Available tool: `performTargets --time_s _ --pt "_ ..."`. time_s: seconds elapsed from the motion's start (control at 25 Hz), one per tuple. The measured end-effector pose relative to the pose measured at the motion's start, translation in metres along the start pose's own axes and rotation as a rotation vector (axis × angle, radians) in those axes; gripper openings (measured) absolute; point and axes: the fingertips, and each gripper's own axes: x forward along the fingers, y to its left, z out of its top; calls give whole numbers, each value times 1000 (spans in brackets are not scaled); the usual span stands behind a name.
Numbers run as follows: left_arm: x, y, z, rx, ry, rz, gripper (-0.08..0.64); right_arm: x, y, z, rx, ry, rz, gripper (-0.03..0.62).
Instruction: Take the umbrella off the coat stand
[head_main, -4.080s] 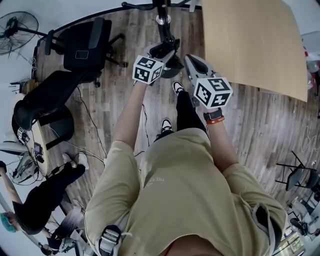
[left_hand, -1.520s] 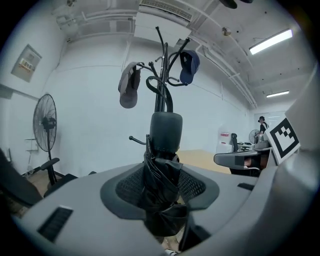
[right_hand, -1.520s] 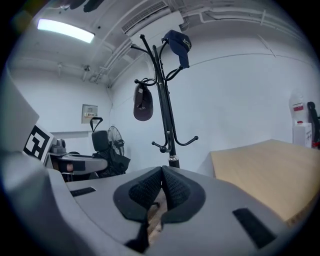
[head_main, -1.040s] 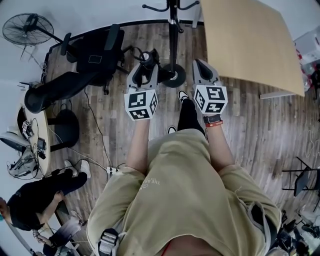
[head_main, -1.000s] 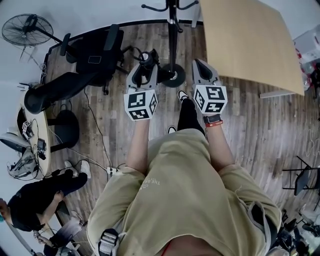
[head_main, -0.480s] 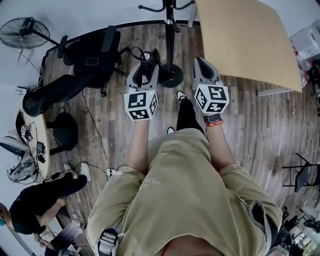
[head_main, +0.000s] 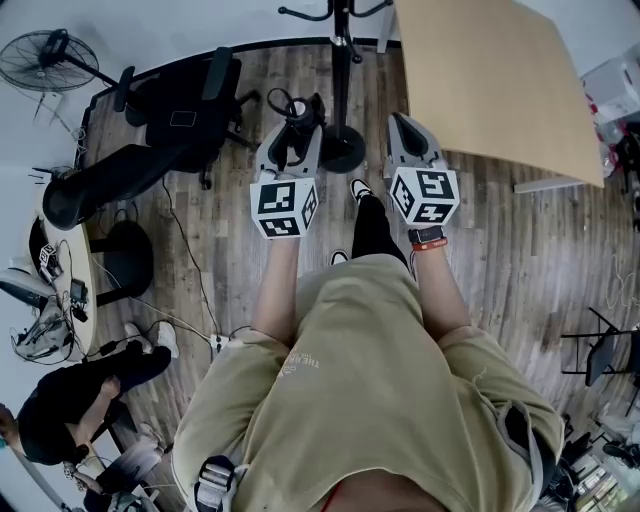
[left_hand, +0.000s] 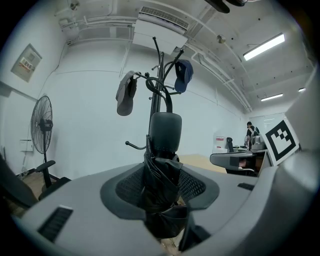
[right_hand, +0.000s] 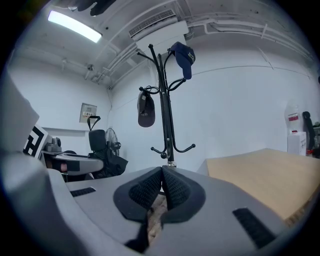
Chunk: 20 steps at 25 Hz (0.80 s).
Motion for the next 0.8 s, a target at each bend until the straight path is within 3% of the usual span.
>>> performTargets --time_s 0.8 --pt "17 -8 -2 -4 12 -42 199 4 -11 4 -6 -8 -23 15"
